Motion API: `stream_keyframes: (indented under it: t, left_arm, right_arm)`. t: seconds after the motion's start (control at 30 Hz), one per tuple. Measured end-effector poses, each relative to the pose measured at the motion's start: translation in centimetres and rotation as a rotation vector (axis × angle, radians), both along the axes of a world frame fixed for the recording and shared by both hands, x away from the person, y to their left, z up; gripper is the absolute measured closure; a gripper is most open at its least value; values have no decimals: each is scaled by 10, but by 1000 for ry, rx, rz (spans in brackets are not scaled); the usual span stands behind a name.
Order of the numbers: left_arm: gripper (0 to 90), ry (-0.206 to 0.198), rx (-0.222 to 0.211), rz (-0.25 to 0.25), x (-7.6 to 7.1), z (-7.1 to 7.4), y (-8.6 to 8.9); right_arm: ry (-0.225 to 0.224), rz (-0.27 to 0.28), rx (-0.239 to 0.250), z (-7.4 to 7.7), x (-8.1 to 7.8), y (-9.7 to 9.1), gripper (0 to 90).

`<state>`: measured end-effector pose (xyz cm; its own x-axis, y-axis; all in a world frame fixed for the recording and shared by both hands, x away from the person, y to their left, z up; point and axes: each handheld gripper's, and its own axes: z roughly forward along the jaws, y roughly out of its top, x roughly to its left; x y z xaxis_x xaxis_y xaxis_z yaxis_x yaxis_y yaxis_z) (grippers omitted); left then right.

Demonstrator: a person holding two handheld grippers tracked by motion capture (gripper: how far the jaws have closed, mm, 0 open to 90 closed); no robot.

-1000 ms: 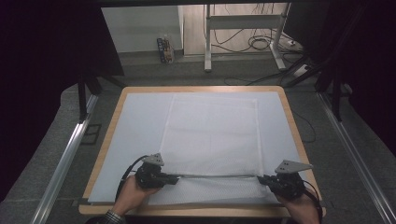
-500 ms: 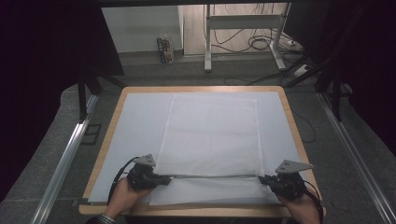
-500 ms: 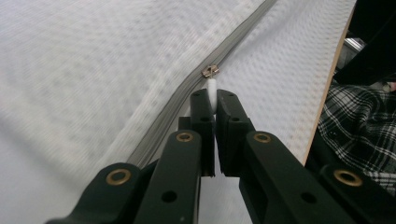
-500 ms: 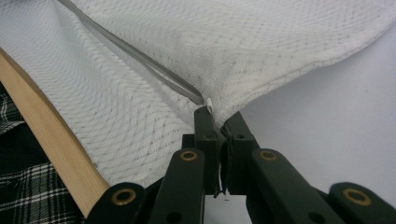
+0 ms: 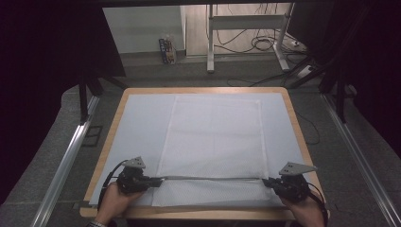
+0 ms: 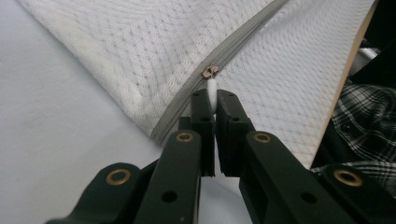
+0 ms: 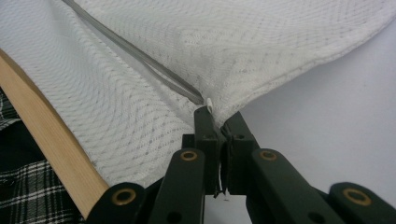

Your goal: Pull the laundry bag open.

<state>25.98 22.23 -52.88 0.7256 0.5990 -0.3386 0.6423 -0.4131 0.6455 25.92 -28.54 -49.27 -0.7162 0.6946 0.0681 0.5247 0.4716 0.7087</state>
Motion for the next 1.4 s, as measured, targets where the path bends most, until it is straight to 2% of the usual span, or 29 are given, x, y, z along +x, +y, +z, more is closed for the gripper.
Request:
stream_keyframes:
  t: [0.07,0.1,0.2,0.27,0.4,0.57,0.6,0.67,0.77,0.83,0.93,0.97,1.07,1.13,1.3,1.4]
  left_arm:
    - [873,-2,13,7,-1,0,3]
    - [874,2,2,10,-2,0,5]
    - [874,2,9,14,-4,-1,8]
    - [874,-4,34,22,-6,-1,10]
    - [874,1,32,44,-9,-2,17]
    - [873,1,65,77,-11,-2,23]
    - [873,5,66,77,-12,-2,22]
    - [872,-10,97,67,-13,0,18]
    - [864,-18,107,66,-13,0,14]
    - [847,-36,114,76,-14,1,13]
    - [743,-65,118,81,-15,3,12]
    - [682,-76,119,84,-16,3,11]
    - [491,-119,150,90,-17,4,5]
    - [399,-143,181,97,-19,3,0]
    - [204,-156,219,133,-23,0,-6]
    - [98,-153,199,175,-26,-1,-4]
  right_arm:
    - [1,0,-5,0,0,0,858]
    - [3,-1,-4,0,0,0,858]
    - [6,-2,-6,-1,0,0,858]
    - [5,-4,-12,-1,0,1,858]
    - [10,-14,-19,-1,0,1,858]
    - [16,-5,-15,-2,0,2,858]
    - [12,2,-18,-2,0,3,858]
    - [9,5,-36,-3,0,4,854]
    - [17,10,-32,-4,0,3,826]
    - [10,6,-45,-5,0,3,756]
    - [-8,5,-69,-6,1,5,604]
    - [-17,10,-74,-7,1,5,563]
    - [-31,15,-77,-7,1,5,420]
    - [-40,20,-69,-8,1,4,337]
    - [-56,20,-43,-11,5,0,212]
    - [-64,11,-40,-13,7,-2,160]
